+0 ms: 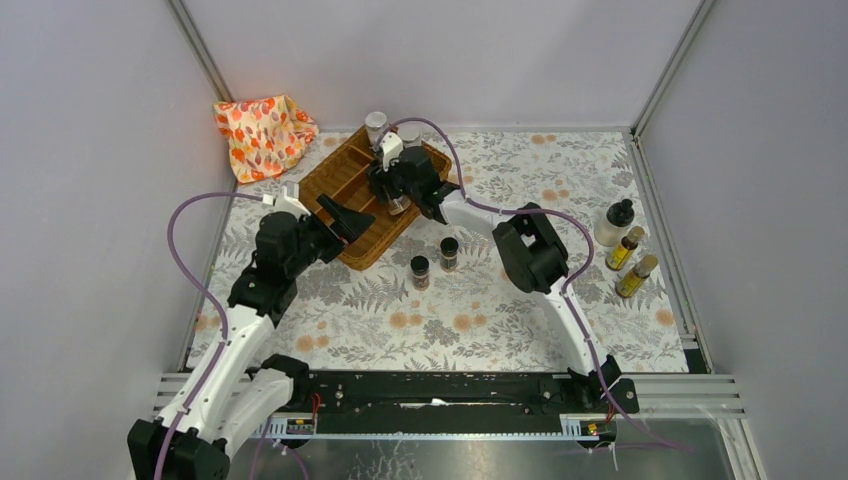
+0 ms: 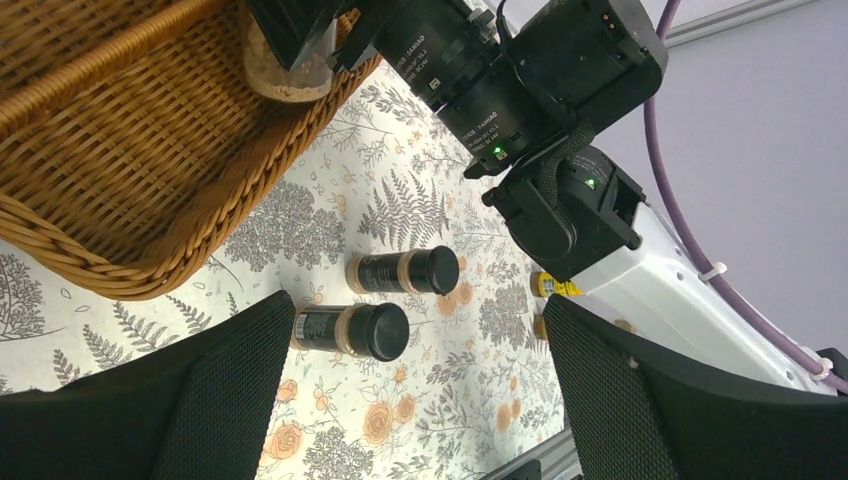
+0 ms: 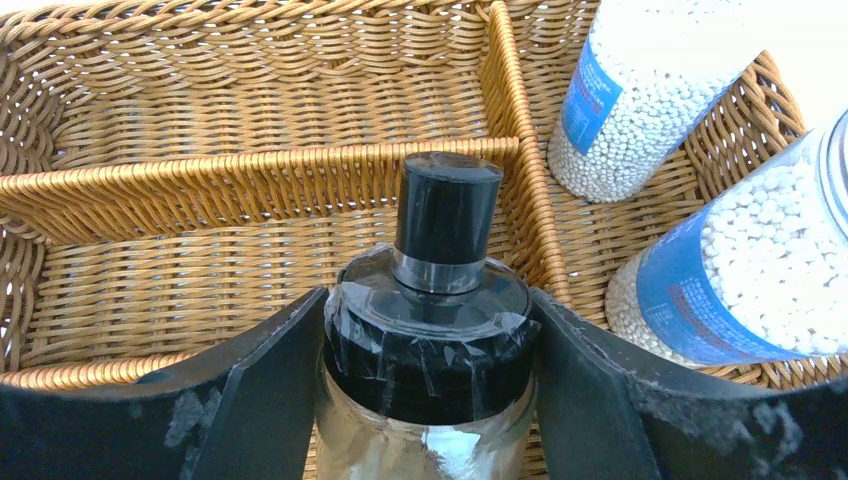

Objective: Organize the condiment bottles
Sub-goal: Place the bottle in the storage box.

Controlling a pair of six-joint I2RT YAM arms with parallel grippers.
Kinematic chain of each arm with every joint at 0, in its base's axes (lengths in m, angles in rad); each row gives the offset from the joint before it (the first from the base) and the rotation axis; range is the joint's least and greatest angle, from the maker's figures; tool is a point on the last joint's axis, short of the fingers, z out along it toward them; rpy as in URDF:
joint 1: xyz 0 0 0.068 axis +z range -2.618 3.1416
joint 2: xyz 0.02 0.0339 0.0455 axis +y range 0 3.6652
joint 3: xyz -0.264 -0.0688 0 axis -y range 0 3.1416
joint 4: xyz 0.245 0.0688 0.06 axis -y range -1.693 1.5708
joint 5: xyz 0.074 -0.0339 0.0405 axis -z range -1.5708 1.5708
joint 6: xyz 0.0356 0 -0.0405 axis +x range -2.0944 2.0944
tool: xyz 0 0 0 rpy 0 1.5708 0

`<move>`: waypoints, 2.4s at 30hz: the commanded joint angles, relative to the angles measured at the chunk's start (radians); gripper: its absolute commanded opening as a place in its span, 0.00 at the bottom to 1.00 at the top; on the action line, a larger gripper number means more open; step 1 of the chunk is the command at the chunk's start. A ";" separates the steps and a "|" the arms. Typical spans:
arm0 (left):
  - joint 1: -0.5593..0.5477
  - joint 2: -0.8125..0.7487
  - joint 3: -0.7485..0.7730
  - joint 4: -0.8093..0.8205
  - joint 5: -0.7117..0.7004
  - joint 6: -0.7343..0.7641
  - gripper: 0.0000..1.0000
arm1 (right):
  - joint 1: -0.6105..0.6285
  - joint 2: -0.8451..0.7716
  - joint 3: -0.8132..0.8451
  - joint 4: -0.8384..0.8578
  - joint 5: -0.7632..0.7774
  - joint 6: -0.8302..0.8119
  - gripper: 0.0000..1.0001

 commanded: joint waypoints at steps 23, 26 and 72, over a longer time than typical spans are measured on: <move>0.006 0.049 -0.081 0.156 0.042 -0.015 0.97 | 0.033 -0.207 -0.314 0.311 0.031 -0.050 0.00; 0.006 0.062 -0.079 0.161 0.040 -0.011 0.97 | 0.034 -0.221 -0.357 0.349 0.038 -0.050 0.00; 0.004 0.169 -0.148 0.308 0.070 0.005 0.97 | 0.012 -0.064 -0.359 0.696 0.069 0.042 0.00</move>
